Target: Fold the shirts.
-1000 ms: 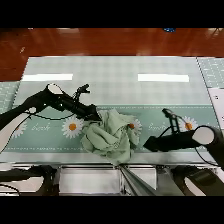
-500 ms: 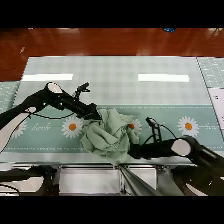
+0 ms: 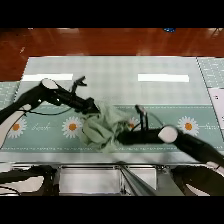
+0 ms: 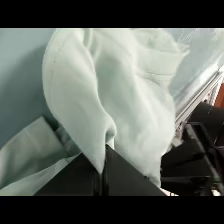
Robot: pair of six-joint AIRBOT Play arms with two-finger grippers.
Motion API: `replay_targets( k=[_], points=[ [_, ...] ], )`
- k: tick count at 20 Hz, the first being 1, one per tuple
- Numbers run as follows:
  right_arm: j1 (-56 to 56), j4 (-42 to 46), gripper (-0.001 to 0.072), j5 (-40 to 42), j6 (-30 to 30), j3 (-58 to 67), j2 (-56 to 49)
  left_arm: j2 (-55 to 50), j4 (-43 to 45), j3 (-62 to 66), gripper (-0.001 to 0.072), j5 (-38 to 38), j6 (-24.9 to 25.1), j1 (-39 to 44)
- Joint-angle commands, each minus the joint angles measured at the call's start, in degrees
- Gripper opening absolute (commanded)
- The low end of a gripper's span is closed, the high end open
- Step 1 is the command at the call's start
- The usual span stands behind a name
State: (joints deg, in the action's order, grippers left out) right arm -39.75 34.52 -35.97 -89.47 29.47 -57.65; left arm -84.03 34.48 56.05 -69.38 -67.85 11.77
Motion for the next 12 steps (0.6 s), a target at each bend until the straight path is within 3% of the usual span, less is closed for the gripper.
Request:
replay_targets(
  k=[1, 6, 12],
  points=[
    [13.09, 14.64, 0.0024, -12.5, -0.37, 12.61, 2.91, 4.59, -0.02, 6.4, 0.002, 0.39, -1.16, -4.48],
    [37.03, 21.66, 0.0024, -33.2, 4.07, 45.27, 3.65, 14.05, -0.02, 27.52, 0.002, 3.34, -4.26, -11.5],
    [49.35, 21.7, 0.0024, -43.47, 4.63, 81.83, 3.8, 23.89, 0.09, 51.17, 0.002, 9.57, -4.92, -14.45]
  ],
)
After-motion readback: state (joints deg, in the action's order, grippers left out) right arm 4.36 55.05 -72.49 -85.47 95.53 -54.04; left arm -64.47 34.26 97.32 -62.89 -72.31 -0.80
